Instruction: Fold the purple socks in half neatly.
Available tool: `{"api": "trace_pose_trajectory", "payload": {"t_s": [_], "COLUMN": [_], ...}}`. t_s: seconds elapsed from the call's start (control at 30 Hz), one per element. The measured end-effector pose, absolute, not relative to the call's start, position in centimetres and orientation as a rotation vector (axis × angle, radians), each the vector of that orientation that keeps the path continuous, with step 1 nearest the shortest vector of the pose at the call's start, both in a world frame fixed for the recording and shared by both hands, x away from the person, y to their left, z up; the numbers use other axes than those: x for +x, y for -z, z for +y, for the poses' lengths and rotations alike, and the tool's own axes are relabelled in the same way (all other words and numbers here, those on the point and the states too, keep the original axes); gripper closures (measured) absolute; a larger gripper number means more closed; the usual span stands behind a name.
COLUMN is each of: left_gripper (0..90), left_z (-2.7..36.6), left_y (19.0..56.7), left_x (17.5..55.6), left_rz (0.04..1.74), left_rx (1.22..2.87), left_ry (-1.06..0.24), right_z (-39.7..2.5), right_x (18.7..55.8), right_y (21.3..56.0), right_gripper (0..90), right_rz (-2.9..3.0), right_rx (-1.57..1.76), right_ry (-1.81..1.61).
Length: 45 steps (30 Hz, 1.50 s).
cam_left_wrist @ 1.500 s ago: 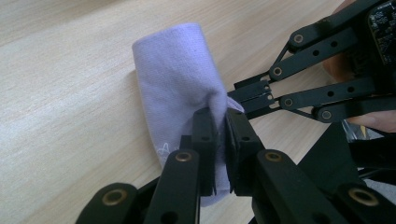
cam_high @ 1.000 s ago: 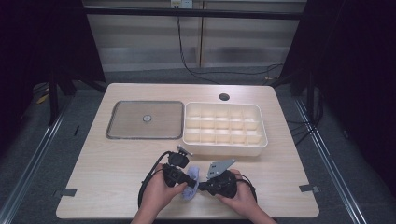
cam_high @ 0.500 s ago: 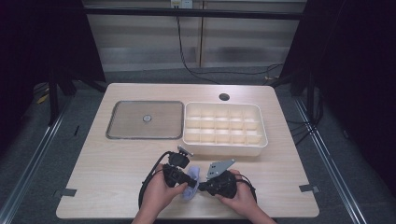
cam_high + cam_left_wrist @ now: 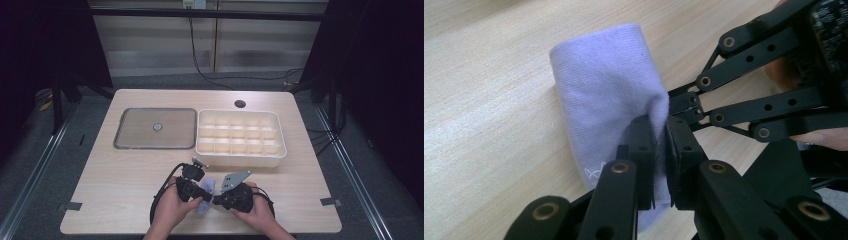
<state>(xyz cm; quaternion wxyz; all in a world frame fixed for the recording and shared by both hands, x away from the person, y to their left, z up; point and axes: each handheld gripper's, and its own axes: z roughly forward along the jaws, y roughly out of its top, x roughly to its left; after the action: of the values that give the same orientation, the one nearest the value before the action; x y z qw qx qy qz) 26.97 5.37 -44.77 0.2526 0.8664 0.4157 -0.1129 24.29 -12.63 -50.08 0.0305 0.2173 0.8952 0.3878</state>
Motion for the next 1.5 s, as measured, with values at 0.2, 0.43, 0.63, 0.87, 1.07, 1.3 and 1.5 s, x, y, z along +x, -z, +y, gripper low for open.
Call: {"api": "trace_pose_trajectory", "payload": {"t_s": [0.2,0.43,0.63,0.87,1.07,1.3,1.5], "left_gripper": [82.9,82.9,82.8,82.6,82.3,82.0,82.0], "left_z": [5.3,5.3,5.2,5.1,5.1,4.9,4.7], "left_y": [45.0,45.1,45.3,45.5,45.7,46.1,46.1], "left_x": [27.0,27.0,26.9,26.9,26.8,26.6,26.2], "left_rz": [1.128,1.133,1.129,1.134,1.122,1.12,1.114], "left_rx": [2.356,2.358,2.36,2.356,2.37,2.363,2.366], "left_ry": [0.305,0.303,0.31,0.299,0.291,0.276,0.235], "right_z": [-12.9,-13.0,-13.5,-14.1,-14.6,-15.4,-15.7], "right_x": [24.3,24.3,24.4,24.6,24.9,25.0,25.1], "right_y": [50.1,50.0,49.9,49.9,49.6,49.0,48.2], "right_gripper": [90.0,89.9,89.9,90.0,90.0,90.0,90.0], "right_rz": [2.768,2.769,2.767,2.765,2.739,2.696,2.662], "right_rx": [0.685,0.688,0.691,0.72,0.737,0.763,0.77], "right_ry": [-1.198,-1.198,-1.179,-1.175,-1.198,-1.225,-1.258]}}
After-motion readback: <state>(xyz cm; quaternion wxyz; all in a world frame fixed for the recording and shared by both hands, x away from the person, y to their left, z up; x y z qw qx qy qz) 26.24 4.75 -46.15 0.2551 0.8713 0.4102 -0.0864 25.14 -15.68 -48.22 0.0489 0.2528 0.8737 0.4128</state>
